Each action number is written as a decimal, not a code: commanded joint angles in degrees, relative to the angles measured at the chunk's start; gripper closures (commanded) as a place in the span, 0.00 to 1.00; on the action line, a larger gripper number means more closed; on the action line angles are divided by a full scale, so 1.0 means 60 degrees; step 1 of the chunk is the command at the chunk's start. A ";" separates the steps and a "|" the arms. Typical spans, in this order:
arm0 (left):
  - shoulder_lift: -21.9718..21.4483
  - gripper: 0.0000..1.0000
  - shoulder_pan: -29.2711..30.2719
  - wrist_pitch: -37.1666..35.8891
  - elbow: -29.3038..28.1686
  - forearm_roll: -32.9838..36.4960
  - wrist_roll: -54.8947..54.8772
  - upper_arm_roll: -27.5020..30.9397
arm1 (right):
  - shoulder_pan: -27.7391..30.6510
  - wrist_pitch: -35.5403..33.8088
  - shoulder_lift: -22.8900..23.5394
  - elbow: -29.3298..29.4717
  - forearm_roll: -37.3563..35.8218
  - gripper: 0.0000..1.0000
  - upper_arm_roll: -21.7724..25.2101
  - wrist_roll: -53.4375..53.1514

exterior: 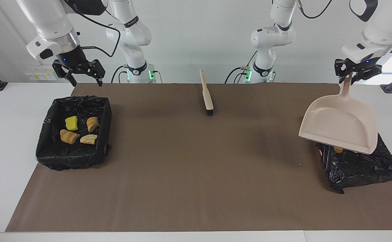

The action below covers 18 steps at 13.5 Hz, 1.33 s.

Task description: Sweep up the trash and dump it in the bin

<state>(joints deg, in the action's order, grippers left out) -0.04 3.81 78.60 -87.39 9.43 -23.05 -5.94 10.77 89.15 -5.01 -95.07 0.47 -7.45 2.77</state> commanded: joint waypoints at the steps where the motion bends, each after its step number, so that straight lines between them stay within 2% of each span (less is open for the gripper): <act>1: -0.0593 1.00 -0.1085 0.0608 -0.1297 -0.0923 0.2047 0.0154 | 0.0035 -0.0064 -0.0087 -0.0034 0.0157 0.00 -0.0018 -0.0124; 4: -0.0726 1.00 -0.2519 0.1908 -0.2526 -0.1833 0.4479 0.0140 | 0.0035 -0.0064 -0.0087 -0.0034 0.0171 0.00 -0.0018 -0.0124; 7: -0.0595 1.00 -0.3824 0.3345 -0.3319 -0.2285 0.5507 0.0154 | 0.0006 -0.0079 -0.0087 -0.0048 0.0128 0.00 -0.0003 -0.0052; 9: -0.0157 1.00 -0.4702 0.4619 -0.3614 -0.2420 0.6823 0.0140 | -0.0197 -0.0151 -0.0059 0.0228 0.0143 0.00 0.0113 -0.0109; 11: 0.0734 1.00 -0.5538 0.5571 -0.3600 -0.2420 0.7981 0.0154 | -0.0811 -0.0618 0.0102 0.0376 0.0010 0.00 0.0610 -0.0124; 12: 0.1159 1.00 -0.5817 0.6171 -0.3614 -0.2420 0.8393 0.0154 | -0.1177 -0.0678 0.0161 0.0536 0.0010 0.00 0.1018 -0.0139; 14: 0.1485 1.00 -0.6024 0.6644 -0.3600 -0.2435 0.8528 0.0140 | -0.1823 -0.0970 0.0540 0.1018 0.0010 0.00 0.1796 -0.0139; 16: 0.1821 1.00 -0.6361 0.7011 -0.3629 -0.2435 0.8632 0.0154 | -0.1839 -0.0972 0.0586 0.1226 0.0054 0.00 0.1784 -0.0168; 18: 0.1823 1.00 -0.6377 0.7026 -0.3760 -0.2435 0.8297 0.0154 | -0.1840 -0.0884 0.0572 0.1139 0.0025 0.00 0.1784 -0.0357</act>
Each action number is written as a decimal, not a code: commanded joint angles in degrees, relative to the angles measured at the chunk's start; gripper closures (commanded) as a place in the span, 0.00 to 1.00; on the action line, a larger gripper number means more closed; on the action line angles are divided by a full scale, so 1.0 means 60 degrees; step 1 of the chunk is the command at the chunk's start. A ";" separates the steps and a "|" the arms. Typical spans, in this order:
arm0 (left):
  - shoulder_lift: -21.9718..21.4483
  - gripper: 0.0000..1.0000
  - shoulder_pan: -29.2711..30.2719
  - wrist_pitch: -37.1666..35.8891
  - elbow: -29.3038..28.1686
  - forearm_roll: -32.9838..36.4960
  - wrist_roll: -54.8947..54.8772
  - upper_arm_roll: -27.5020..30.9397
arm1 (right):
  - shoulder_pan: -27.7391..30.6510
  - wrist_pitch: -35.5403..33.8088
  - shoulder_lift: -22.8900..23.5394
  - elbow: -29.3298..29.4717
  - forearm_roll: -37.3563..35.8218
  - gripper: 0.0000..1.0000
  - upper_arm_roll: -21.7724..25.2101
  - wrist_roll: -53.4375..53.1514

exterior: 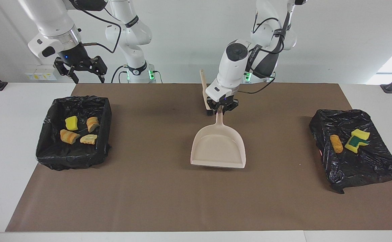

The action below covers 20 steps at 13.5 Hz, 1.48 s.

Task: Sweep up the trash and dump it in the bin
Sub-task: 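Lower the dustpan beside the brush and open the left gripper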

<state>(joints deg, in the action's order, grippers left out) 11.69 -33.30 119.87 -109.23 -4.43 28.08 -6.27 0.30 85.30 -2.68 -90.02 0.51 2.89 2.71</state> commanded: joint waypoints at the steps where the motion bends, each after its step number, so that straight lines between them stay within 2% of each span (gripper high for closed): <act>1: -0.0131 1.00 -0.0206 0.0120 -0.0121 -0.0126 -0.0358 0.0210 | -0.0094 -0.0256 0.0168 0.0297 0.0133 0.00 0.0075 -0.0276; 4: 0.0189 1.00 -0.0221 0.0688 -0.0121 -0.0126 -0.0389 0.0210 | -0.0123 -0.0257 0.0168 0.0297 0.0149 0.00 0.0061 -0.0290; 7: 0.0308 1.00 -0.0090 0.0677 0.0243 -0.0126 -0.0418 0.0210 | -0.0109 -0.0257 0.0168 0.0297 0.0149 0.00 0.0076 -0.0290; 8: 0.0555 1.00 -0.0089 0.0604 0.0448 -0.0140 -0.0389 0.0210 | -0.0123 -0.0242 0.0168 0.0297 0.0149 0.00 0.0076 -0.0290; 11: 0.0893 1.00 -0.0352 0.0646 0.0465 -0.0067 -0.0286 0.0225 | -0.0123 -0.0257 0.0168 0.0297 0.0149 0.00 0.0076 -0.0290; 14: 0.0909 0.99 -0.0324 0.0647 0.0538 -0.0023 -0.0301 0.0225 | -0.0123 -0.0242 0.0168 0.0297 0.0149 0.00 0.0076 -0.0290; 15: 0.0923 0.68 -0.0294 0.0618 0.0553 0.0006 -0.0301 0.0225 | -0.0123 -0.0256 0.0168 0.0297 0.0149 0.00 0.0061 -0.0290; 16: 0.0865 0.18 -0.0207 0.0559 0.0582 0.0006 -0.0315 0.0254 | -0.0123 -0.0257 0.0168 0.0297 0.0149 0.00 0.0075 -0.0290; 17: 0.0662 0.00 -0.0148 0.0414 0.0553 0.0006 -0.0286 0.0326 | -0.0123 -0.0257 0.0168 0.0297 0.0149 0.00 0.0076 -0.0290; 20: -0.0158 0.00 0.0466 -0.0274 0.0626 0.0006 -0.0315 0.0488 | -0.0123 -0.0257 0.0168 0.0297 0.0149 0.00 0.0075 -0.0290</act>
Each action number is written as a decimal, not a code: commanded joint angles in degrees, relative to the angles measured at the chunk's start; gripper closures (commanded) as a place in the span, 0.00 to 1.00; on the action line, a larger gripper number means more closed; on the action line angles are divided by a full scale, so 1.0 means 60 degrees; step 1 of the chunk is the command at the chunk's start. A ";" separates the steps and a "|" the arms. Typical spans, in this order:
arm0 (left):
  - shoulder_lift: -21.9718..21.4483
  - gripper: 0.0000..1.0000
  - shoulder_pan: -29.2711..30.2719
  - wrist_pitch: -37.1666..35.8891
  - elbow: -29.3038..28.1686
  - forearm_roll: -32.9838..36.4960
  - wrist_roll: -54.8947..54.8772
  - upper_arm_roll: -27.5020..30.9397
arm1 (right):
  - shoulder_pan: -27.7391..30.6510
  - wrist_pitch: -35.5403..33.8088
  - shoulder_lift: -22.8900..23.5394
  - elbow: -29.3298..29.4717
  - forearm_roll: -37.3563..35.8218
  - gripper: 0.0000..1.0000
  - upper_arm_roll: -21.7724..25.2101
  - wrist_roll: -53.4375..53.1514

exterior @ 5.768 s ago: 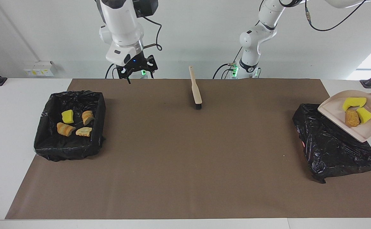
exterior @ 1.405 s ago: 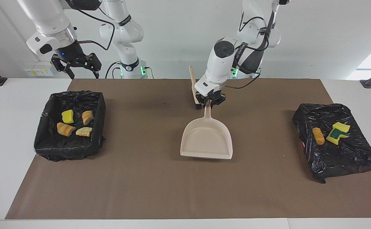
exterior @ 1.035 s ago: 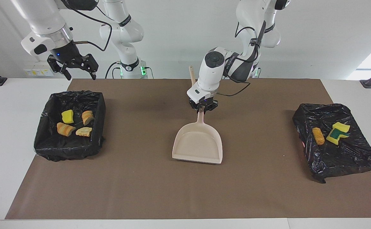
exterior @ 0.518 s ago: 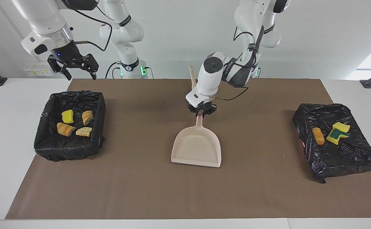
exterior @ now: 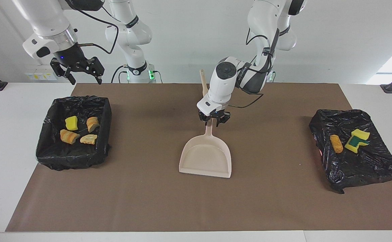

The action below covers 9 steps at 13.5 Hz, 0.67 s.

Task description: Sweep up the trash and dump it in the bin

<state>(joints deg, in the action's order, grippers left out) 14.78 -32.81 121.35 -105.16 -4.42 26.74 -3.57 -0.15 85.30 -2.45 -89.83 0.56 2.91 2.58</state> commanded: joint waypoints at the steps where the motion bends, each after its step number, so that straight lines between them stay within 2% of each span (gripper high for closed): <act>1: -0.0908 0.00 0.0690 -0.0741 -0.0051 0.0003 -0.0135 0.0038 | -0.0048 -0.0256 0.0130 0.0264 0.0141 0.00 0.0072 -0.0269; 5: -0.2343 0.00 0.2081 -0.2496 -0.0095 0.0003 -0.0995 0.0038 | -0.0048 -0.0256 0.0130 0.0264 0.0141 0.00 0.0058 -0.0269; 9: -0.2902 0.00 0.3780 -0.3495 -0.0081 0.0003 -0.3294 0.0038 | -0.0048 -0.0256 0.0130 0.0264 0.0141 0.00 0.0072 -0.0269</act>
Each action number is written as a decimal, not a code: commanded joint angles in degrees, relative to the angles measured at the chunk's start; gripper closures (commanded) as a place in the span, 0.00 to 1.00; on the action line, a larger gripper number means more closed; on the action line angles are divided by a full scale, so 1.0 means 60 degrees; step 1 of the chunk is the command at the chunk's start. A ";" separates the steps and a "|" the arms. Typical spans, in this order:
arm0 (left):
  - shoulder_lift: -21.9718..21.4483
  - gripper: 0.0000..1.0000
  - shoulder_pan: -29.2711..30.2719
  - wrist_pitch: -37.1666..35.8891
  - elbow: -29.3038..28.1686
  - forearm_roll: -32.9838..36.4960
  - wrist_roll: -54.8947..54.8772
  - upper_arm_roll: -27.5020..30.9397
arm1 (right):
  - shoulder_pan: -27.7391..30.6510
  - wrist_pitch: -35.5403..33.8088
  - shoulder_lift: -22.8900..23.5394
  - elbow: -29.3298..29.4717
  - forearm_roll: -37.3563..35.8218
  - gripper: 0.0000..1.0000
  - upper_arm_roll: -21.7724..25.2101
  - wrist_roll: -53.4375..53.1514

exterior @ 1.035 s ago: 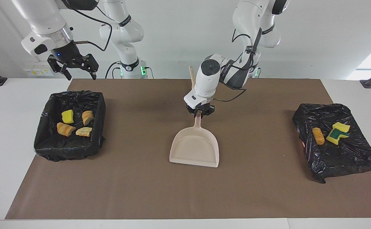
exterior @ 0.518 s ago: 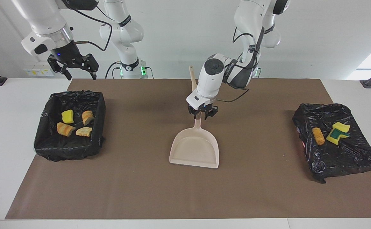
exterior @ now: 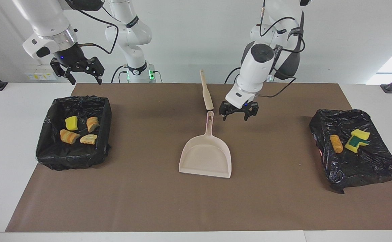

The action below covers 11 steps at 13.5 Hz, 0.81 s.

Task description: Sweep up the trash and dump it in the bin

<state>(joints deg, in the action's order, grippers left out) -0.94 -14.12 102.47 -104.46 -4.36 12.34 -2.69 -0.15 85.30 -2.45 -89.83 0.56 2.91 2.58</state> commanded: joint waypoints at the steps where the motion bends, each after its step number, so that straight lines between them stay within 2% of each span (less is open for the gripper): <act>1: -0.0355 0.00 0.0958 -0.0538 -0.0154 -0.0006 -0.1364 -0.0108 | -0.0048 -0.0256 0.0130 0.0264 0.0141 0.00 0.0072 -0.0268; 3: -0.0473 0.00 0.1471 -0.0830 0.0079 0.0023 -0.1704 -0.0035 | -0.0048 -0.0256 0.0130 0.0264 0.0141 0.00 0.0072 -0.0268; 6: -0.0444 0.00 0.1883 -0.2337 0.1425 0.0667 -0.2276 -0.0021 | -0.0048 -0.0256 0.0130 0.0264 0.0141 0.00 0.0057 -0.0268; 8: -0.0488 0.00 0.2132 -0.3012 0.1910 0.0711 -0.2292 0.0052 | -0.0048 -0.0256 0.0130 0.0264 0.0141 0.00 0.0072 -0.0268; 10: -0.0459 0.00 0.2133 -0.3891 0.2888 0.0741 -0.2292 -0.0005 | -0.0048 -0.0256 0.0130 0.0264 0.0141 0.00 0.0072 -0.0268; 11: -0.0444 0.00 0.2133 -0.3938 0.3053 0.0741 -0.2306 -0.0020 | -0.0048 -0.0256 0.0130 0.0264 0.0141 0.00 0.0072 -0.0268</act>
<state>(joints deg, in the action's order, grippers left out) -4.37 -1.76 81.96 -90.26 -0.99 -0.90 -2.05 -0.15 85.30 -2.45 -89.83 0.56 2.91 2.57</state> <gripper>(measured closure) 0.000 0.000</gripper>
